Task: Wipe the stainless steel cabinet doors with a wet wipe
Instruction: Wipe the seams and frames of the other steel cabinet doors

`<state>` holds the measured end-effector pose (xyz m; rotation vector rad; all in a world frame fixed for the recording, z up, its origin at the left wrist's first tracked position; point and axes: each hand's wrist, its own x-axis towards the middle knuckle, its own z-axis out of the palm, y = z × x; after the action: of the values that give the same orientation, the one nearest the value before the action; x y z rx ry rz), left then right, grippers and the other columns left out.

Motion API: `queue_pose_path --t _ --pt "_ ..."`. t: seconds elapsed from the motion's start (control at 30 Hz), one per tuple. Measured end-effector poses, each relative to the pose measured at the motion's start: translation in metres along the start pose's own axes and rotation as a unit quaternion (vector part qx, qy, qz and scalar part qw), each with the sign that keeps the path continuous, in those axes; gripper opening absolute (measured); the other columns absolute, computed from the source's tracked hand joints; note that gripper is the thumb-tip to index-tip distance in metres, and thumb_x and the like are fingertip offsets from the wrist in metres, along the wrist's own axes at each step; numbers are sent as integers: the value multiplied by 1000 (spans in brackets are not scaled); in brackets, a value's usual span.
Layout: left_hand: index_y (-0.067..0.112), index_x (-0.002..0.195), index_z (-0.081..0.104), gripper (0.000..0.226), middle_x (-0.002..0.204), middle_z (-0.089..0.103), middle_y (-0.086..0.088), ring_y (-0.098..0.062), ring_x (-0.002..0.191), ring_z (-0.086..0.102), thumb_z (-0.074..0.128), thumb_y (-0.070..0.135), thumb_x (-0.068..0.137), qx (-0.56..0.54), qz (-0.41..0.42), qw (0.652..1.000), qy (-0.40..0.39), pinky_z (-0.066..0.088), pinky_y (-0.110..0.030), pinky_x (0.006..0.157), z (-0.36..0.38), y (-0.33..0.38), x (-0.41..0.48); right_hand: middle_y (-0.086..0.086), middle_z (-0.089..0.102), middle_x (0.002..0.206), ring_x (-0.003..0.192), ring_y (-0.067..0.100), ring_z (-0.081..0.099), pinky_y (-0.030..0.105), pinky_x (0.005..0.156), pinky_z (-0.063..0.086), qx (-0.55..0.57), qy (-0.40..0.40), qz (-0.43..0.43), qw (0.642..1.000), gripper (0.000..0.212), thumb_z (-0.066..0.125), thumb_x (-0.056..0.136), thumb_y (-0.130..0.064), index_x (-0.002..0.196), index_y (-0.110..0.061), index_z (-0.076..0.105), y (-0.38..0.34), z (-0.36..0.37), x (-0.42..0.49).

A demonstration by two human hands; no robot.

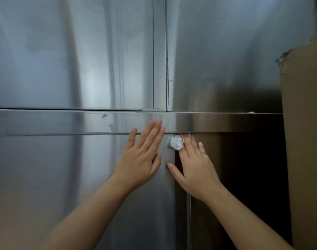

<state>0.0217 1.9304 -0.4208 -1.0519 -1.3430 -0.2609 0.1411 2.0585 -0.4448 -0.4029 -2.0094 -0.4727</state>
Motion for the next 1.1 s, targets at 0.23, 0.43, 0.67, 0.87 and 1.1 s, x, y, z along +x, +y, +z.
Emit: queue_pose_path --t 0.23,0.43,0.67,0.87,1.1 --pt "3 147 30 63 155 24 -12 -24 143 20 35 32 91 12 -9 1000 -8 17 -52 112 4 4 1 16 24 154 141 32 22 48 108 17 13 -10 -4 1000 76 31 89 -56 144 -3 35 -3 18 -33" --pt "3 147 26 63 155 22 -13 -25 143 20 34 31 91 20 -10 1000 -6 18 -52 112 6 5 0 17 29 151 139 31 26 50 108 14 8 -5 -7 1000 75 29 90 -56 142 -2 38 2 12 -22" --pt "4 147 25 62 155 23 -12 -24 143 20 34 30 91 22 -10 1000 8 19 -51 112 9 5 -1 18 24 153 143 32 16 46 111 5 35 -9 7 999 80 23 91 -60 146 -3 29 -3 10 -7" --pt "3 147 25 62 154 24 -14 -25 143 21 33 27 90 20 -11 1000 12 20 -51 112 9 6 -1 19 23 153 140 35 21 48 108 13 24 5 7 1000 80 30 89 -59 144 -1 33 -15 14 -18" --pt "6 148 28 58 156 23 -9 -22 143 21 29 26 94 39 30 999 1 24 -50 110 6 -8 -10 18 15 155 143 34 14 48 111 12 64 19 -8 998 80 32 89 -58 147 -3 24 -29 19 -16"
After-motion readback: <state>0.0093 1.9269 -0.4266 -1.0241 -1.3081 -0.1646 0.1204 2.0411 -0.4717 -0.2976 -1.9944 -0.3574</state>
